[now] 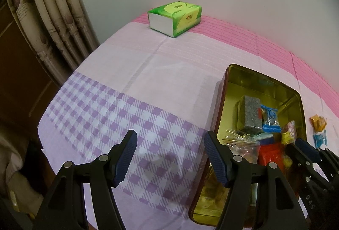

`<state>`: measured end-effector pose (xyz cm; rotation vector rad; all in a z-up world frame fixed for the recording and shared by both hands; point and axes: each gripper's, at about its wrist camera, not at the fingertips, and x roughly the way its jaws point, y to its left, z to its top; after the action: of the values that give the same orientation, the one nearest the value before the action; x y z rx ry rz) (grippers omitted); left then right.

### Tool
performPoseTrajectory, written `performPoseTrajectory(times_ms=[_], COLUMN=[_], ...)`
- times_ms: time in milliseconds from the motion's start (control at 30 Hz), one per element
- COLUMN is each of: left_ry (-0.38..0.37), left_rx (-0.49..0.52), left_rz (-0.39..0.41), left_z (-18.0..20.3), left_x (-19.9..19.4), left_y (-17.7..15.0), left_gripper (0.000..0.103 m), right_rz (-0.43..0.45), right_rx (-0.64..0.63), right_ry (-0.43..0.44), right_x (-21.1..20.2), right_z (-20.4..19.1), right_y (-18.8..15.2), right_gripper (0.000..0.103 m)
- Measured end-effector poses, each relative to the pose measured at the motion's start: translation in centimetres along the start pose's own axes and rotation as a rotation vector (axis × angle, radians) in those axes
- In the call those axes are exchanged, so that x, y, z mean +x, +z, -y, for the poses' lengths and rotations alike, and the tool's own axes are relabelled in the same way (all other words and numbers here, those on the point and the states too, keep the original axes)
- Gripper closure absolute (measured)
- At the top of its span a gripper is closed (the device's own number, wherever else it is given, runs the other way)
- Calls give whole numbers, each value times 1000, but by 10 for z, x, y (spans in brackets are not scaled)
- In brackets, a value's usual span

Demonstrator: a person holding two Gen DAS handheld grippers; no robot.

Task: Organize snacks
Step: 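Lower the yellow candy into the gold tin and open the right tool, then move the right tool to the light-blue candy packet and grasp it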

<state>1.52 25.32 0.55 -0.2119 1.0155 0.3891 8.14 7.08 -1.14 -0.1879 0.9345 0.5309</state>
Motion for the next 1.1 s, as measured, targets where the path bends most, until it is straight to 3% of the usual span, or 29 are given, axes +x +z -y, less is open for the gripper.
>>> performPoseTrajectory(times_ms=[467,900,1100], left_ry=[0,3,3], left_rx=[13,30,38], left_rz=[-4,-7,-10], left_z=[5,8,10], left_x=[-1,-1,0], left_y=[-1,-2,-1], left_gripper=[36,36,36], right_rz=[76,32,16], right_rx=[60,301,386], right_ry=[-26,-178,-194], right_x=[-31,-47,-38], right_z=[20,125,146], right_y=[0,-41,-43], right_gripper=[73,71,58])
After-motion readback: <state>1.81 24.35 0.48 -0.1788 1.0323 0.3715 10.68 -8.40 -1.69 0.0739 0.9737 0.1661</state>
